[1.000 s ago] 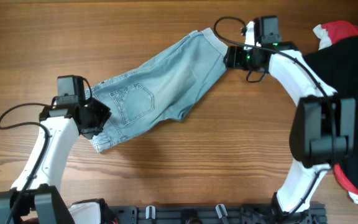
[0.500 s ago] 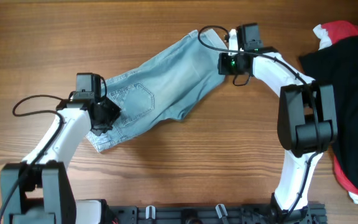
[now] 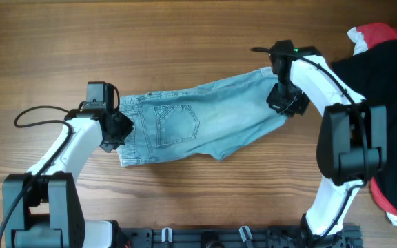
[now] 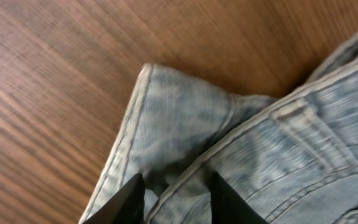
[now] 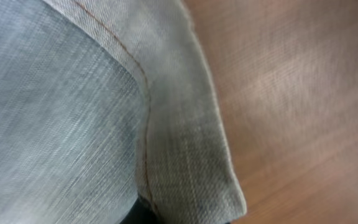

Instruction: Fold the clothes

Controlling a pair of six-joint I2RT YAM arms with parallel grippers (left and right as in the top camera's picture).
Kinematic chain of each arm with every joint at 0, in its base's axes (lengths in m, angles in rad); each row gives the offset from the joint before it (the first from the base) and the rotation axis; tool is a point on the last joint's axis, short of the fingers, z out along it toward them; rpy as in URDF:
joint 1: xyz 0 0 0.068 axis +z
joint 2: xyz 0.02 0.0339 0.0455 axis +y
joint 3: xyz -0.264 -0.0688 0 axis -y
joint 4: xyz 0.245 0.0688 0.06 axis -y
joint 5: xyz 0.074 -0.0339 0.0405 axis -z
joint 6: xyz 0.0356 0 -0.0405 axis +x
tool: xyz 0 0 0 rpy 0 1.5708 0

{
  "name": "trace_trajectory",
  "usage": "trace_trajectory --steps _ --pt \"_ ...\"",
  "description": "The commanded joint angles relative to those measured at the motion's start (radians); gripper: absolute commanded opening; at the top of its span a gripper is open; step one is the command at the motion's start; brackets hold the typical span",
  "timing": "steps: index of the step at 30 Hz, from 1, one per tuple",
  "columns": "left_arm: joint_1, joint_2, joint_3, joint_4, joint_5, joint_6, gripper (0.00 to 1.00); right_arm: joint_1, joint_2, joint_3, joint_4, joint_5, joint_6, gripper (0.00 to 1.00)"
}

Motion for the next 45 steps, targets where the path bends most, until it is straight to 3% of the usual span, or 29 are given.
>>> trace_trajectory --steps 1,2,3,4,7,14,20,21,22,23,25,27,29,32,37,40,42,45 --pt "0.0 0.008 0.008 0.088 0.057 0.086 0.35 -0.005 -0.065 0.001 0.112 0.077 -0.078 0.12" --pt "0.0 -0.002 0.018 0.12 0.09 0.131 0.41 -0.005 -0.075 0.009 0.138 0.104 -0.099 0.14" --pt "0.0 -0.014 0.032 0.145 0.096 0.164 0.5 -0.004 -0.089 0.019 0.168 0.137 -0.099 0.34" --pt "0.0 -0.024 0.043 0.169 0.095 0.186 0.66 -0.004 -0.104 0.025 0.187 0.155 -0.11 0.99" --pt "0.0 -0.027 0.044 0.238 0.086 0.196 0.72 -0.004 -0.138 0.026 0.212 0.143 -0.177 1.0" --pt "-0.001 -0.007 0.042 0.268 0.013 0.196 0.73 -0.004 -0.142 0.026 0.171 0.07 -0.181 0.99" --pt "-0.002 0.12 0.042 0.413 0.148 0.196 0.66 -0.004 -0.142 0.023 0.167 0.051 -0.182 0.99" --pt "-0.001 0.124 0.042 0.406 0.148 0.197 0.59 -0.004 -0.142 0.023 0.167 0.048 -0.182 0.99" --pt "-0.001 0.124 0.042 0.401 0.155 0.2 0.36 -0.004 -0.142 0.021 0.167 0.043 -0.18 0.99" --pt "-0.001 0.123 0.042 0.398 0.18 0.206 0.04 -0.004 -0.142 0.021 0.168 0.04 -0.18 0.99" --pt "-0.001 0.1 0.043 0.385 0.282 0.249 0.04 -0.004 -0.142 0.022 0.168 0.04 -0.18 0.99" --pt "0.0 0.019 0.058 0.269 0.294 0.248 0.04 -0.004 -0.142 0.022 0.168 0.041 -0.181 0.99" --pt "0.0 -0.159 0.063 0.004 0.242 0.165 0.04 -0.004 -0.142 0.022 0.173 0.04 -0.18 0.99" --pt "0.0 -0.274 0.063 -0.196 0.197 0.042 0.04 -0.004 -0.142 0.021 0.172 0.028 -0.177 0.99" --pt "-0.001 -0.328 0.063 -0.245 0.211 0.03 0.04 -0.004 -0.142 0.021 0.201 0.011 -0.211 0.99" --pt "-0.001 -0.327 0.062 -0.268 0.211 0.03 0.04 -0.005 -0.134 0.021 0.38 -0.183 -0.398 0.95" --pt "-0.001 -0.327 0.062 -0.287 0.212 0.03 0.04 -0.004 -0.105 0.022 0.446 -0.235 -0.401 0.88" --pt "-0.001 -0.327 0.062 -0.323 0.212 0.03 0.04 -0.004 -0.048 0.022 0.511 -0.297 -0.378 0.87"
